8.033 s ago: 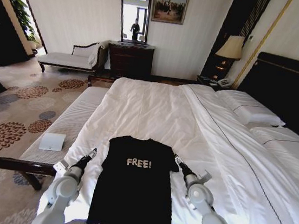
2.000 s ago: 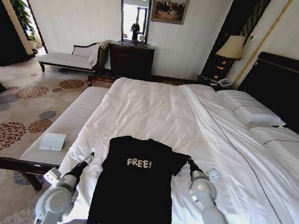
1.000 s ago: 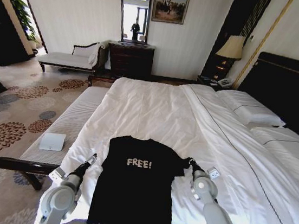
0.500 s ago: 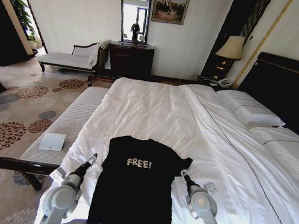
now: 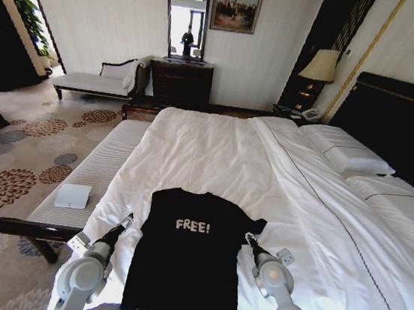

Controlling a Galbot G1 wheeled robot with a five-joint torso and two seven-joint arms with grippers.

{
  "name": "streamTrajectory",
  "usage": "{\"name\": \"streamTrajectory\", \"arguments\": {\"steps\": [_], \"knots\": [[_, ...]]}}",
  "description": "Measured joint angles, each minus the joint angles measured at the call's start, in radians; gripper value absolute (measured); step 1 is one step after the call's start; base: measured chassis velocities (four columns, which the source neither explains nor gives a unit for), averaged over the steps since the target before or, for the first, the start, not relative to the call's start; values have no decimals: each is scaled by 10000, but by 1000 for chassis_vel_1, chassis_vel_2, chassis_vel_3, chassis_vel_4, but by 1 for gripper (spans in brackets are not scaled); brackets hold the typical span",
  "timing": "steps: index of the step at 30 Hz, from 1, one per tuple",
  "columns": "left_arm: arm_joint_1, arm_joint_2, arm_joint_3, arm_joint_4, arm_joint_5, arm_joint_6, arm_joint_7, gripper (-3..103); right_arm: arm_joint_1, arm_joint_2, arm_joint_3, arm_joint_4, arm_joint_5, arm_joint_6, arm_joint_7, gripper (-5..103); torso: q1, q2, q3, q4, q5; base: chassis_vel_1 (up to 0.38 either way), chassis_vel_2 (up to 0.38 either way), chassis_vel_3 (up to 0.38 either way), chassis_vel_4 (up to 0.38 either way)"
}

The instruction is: Fold the clothes on the bed.

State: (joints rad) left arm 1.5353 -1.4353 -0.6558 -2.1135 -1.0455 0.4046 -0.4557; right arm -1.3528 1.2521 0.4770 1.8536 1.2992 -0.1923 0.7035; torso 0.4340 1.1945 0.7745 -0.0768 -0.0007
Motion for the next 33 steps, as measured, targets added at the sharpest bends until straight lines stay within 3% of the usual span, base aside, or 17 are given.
{"name": "streamTrajectory", "arguments": {"steps": [1, 3, 6, 9, 12, 14, 15, 17, 24, 33], "knots": [[-2, 2, 1, 0, 3, 0, 0, 100, 0, 2, 3, -13, -46, 16, -4, 57, -1, 0, 0, 0, 0, 0, 0, 0, 0], [-4, 11, 1, 0, 3, -1, 0, 100, -4, 3, 7, -18, -102, 23, -7, 57, 0, 0, 0, 0, 0, 0, 0, 0, 0], [-7, 35, -7, 0, 3, -4, 0, 100, -46, 43, 5, -30, -337, 50, -9, 41, 0, 0, 0, -1, 0, 0, 0, 0, 0], [-6, 43, -7, -20, 3, -4, -2, 100, -91, 87, -2, -29, -428, 63, -9, 35, 0, 0, 0, 0, 0, 0, 0, 0, 0], [-3, 55, 0, -67, 3, -4, -9, 100, -158, 125, -15, 1, -599, 73, -8, 19, -1, 0, 0, 0, 0, 0, 0, 0, 0], [-2, 62, 0, -74, 3, -4, -12, 100, -171, 127, -17, 8, -627, 75, -8, 19, 0, 0, 0, 0, 0, 0, 0, 0, 0], [5, 83, -3, -100, 3, -4, -21, 100, -219, 129, -18, 45, -692, 80, -6, 8, 0, 0, 0, -1, 0, 0, 0, 0, 0], [19, 97, -10, -113, 3, -4, -29, 100, -243, 127, -16, 60, -702, 82, -5, 3, 0, 0, 0, 0, 0, 0, 0, 0, 0], [58, 94, -13, -192, 7, -4, -40, 100, -388, 95, 17, 203, -769, 102, 53, 0, 0, 0, 0, 0, 1, 0, 0, 0, 0], [48, 111, -73, -243, -30, -2, -69, 100, -1214, 40, -70, 990, -1602, -19, 608, 0, -1, 0, 0, -1, 0, 0, 0, 0, 0]]}}
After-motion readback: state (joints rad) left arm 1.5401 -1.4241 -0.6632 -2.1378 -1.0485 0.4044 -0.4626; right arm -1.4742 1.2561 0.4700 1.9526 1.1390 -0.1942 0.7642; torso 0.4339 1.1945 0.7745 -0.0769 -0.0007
